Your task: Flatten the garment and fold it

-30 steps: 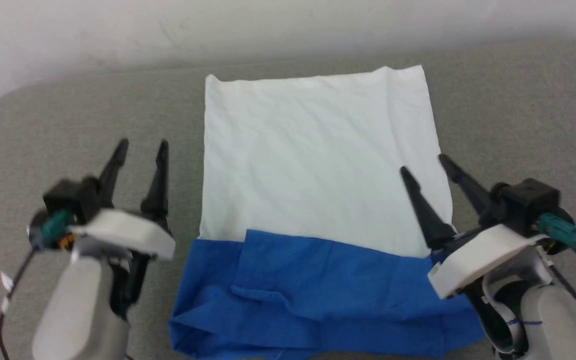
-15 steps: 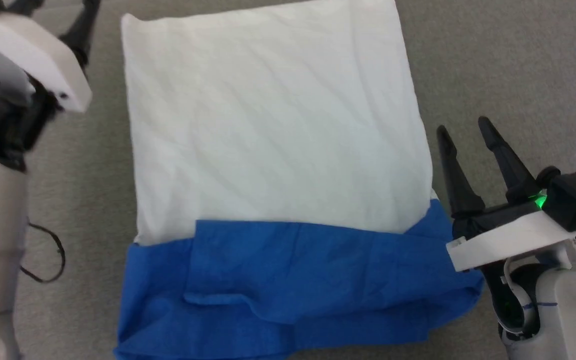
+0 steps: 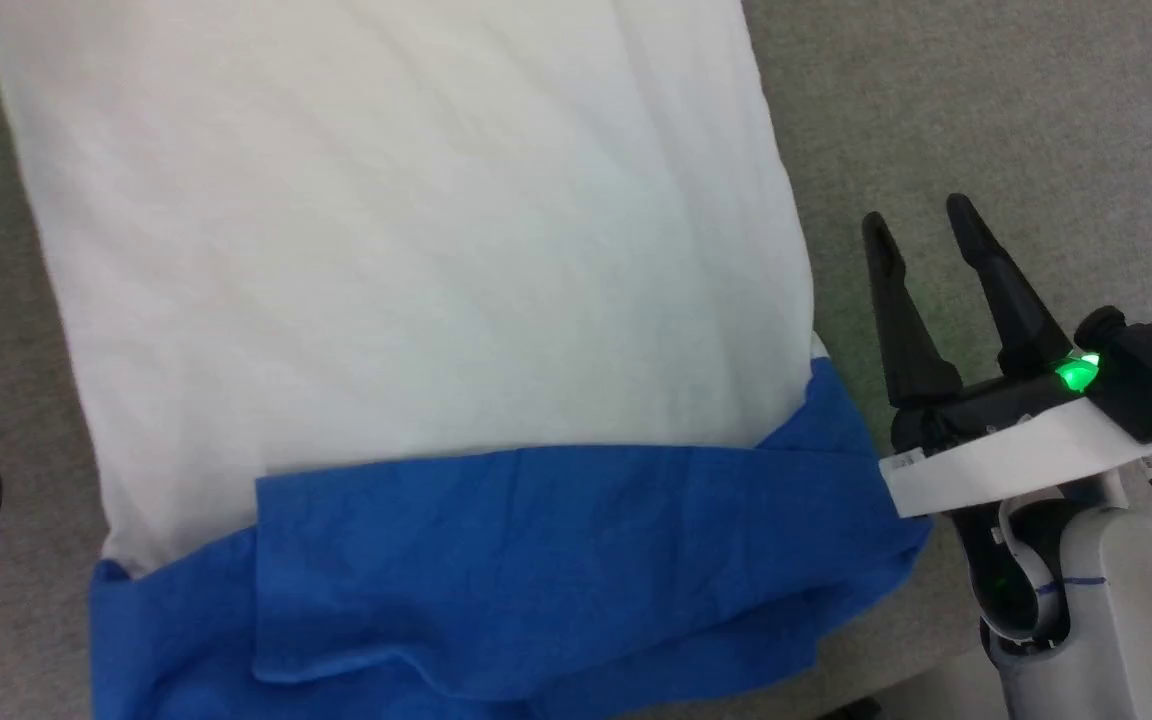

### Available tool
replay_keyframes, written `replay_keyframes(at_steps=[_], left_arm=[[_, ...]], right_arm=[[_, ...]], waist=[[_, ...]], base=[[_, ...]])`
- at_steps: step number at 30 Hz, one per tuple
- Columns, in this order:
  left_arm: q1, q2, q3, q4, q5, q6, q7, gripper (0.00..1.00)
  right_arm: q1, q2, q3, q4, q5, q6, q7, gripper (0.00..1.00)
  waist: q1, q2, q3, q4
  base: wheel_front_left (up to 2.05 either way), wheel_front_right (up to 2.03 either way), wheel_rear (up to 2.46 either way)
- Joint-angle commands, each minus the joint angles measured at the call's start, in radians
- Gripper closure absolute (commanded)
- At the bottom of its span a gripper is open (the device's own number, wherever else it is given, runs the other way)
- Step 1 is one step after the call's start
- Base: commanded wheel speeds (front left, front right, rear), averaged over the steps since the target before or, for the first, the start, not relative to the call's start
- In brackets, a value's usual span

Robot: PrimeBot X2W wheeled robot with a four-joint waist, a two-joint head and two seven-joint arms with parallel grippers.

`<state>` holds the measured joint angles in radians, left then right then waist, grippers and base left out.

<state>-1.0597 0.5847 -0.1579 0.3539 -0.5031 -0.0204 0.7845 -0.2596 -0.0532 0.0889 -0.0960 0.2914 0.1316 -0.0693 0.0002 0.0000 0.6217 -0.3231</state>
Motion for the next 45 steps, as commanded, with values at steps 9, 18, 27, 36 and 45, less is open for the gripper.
replay_keyframes(at_steps=[9,18,27,36,45], left_arm=[[0.022,0.067,0.013,-0.073,0.018,0.117,0.181,0.00],[0.045,0.096,-0.003,-0.137,0.050,0.121,0.158,1.00],[0.020,0.061,-0.038,-0.131,0.042,0.081,0.102,1.00],[-0.049,0.011,-0.085,-0.130,0.047,0.047,0.050,1.00],[-0.111,-0.034,-0.131,-0.130,0.055,0.010,-0.002,1.00]], right_arm=[[-0.017,0.003,0.022,0.008,0.019,-0.001,-0.021,0.00],[-0.087,0.003,0.034,-0.015,-0.028,-0.001,0.008,0.00],[-0.449,0.003,-0.011,0.074,-0.045,-0.001,0.199,0.00],[-0.871,0.003,-0.085,0.460,-0.059,-0.001,0.506,0.00],[-1.068,0.003,-0.151,0.728,-0.186,-0.001,0.687,0.00]], waist=[[-0.0002,0.0000,0.078,-0.068],[-0.0002,0.0000,0.091,-0.058],[-0.0002,0.0000,0.099,-0.005],[-0.0002,0.0000,0.140,0.070],[-0.0002,0.0000,0.187,0.142]], base=[[0.00,0.00,0.00],[0.00,0.00,0.00],[0.00,0.00,0.00],[0.00,0.00,0.00],[0.00,0.00,0.00]])
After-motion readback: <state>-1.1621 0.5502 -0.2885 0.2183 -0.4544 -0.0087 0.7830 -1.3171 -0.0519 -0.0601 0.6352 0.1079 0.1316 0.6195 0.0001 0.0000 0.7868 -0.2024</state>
